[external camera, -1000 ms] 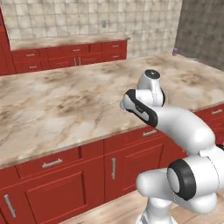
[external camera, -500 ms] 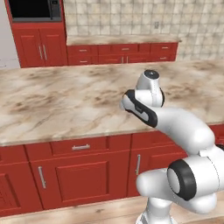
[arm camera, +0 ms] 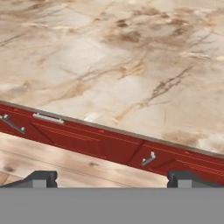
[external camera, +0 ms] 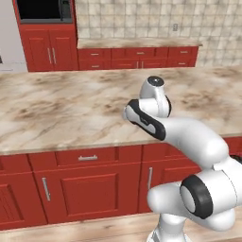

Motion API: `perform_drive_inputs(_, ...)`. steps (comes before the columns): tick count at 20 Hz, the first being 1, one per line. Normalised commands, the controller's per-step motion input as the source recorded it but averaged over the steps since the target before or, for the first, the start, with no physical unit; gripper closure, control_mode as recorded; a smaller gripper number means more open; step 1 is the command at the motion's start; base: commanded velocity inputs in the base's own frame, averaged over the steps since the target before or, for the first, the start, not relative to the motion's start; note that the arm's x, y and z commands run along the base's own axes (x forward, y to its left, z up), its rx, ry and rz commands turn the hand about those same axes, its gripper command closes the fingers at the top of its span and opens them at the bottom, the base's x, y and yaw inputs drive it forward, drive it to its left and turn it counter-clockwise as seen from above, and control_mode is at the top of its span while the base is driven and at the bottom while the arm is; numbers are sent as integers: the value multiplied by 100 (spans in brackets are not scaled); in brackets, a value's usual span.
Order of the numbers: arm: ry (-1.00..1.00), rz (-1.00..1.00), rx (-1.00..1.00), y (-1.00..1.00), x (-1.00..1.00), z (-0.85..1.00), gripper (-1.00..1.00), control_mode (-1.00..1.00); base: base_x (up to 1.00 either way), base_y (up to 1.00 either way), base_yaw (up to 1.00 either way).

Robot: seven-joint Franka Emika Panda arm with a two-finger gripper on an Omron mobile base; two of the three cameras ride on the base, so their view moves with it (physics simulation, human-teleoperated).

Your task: Four empty soda cans are scattered around the kitchen. Gather all the cans and cluster them next to the stove for recycling.

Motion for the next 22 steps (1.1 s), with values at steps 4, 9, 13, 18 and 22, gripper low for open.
perform_drive_inputs(4,0,0,0,0,0,0,-100,100,0,-20,-22)
perform_drive_inputs(9,0,0,0,0,0,0,-100,100,5,-4,-27)
perform_drive_inputs(13,0,0,0,0,0,0,-100,100,20,-2,-17)
perform_drive_inputs(18,0,0,0,0,0,0,-100,100,30,-20,0)
perform_drive_inputs(22,0,0,0,0,0,0,-100,100,31,-44,2)
